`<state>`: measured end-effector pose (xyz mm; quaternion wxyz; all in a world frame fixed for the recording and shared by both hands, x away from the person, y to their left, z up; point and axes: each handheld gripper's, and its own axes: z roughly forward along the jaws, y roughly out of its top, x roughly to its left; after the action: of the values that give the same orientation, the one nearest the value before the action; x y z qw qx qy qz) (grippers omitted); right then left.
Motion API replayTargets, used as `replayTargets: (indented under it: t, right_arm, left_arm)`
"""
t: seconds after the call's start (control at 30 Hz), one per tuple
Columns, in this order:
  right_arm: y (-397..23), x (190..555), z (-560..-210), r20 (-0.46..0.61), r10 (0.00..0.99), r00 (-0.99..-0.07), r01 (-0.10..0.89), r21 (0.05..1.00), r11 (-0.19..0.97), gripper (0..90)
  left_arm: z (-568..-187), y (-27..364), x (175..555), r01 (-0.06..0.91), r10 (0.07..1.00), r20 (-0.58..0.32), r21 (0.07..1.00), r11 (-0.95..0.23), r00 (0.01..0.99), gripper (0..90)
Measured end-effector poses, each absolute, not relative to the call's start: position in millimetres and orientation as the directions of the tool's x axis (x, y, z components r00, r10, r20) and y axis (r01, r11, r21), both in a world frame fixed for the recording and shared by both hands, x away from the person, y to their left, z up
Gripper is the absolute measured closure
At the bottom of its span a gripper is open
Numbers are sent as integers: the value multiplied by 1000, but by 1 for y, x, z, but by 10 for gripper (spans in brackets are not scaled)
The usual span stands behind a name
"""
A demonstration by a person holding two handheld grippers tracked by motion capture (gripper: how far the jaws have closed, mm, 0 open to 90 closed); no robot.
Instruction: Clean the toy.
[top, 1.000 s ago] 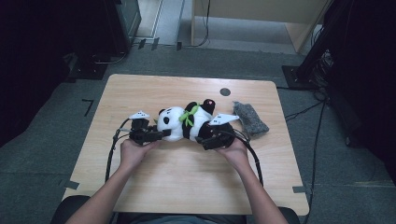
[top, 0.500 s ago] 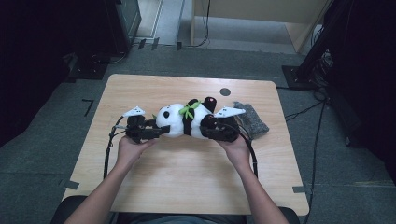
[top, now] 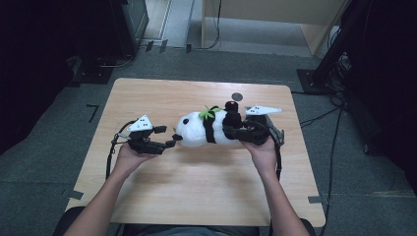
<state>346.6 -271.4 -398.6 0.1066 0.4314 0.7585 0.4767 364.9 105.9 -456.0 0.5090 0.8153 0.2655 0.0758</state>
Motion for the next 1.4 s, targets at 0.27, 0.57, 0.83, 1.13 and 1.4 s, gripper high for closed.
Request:
replayTargets:
  t: [0.27, 0.57, 0.83, 1.13, 1.4]
  right_arm:
    - [-268, 342, -390, 389, 651, -652, 580, 809, 98, 570]
    - [-257, 341, -393, 387, 627, -676, 579, 805, 127, 581]
    - [-260, 346, -400, 320, 661, -678, 563, 805, 187, 484]
    - [-272, 347, -408, 244, 636, -732, 452, 873, 185, 293]
    - [-284, 346, -430, 225, 562, -796, 398, 894, 206, 247]
  left_arm:
    - [-457, 98, 358, 284, 456, -111, 900, -332, 883, 178]
    - [-464, 84, 359, 326, 501, -124, 883, -339, 857, 239]
    - [-456, 91, 359, 369, 506, -175, 875, -314, 845, 579]
    - [-449, 111, 369, 440, 489, -277, 860, -257, 827, 639]
    - [-440, 122, 373, 503, 482, -358, 838, -212, 800, 635]
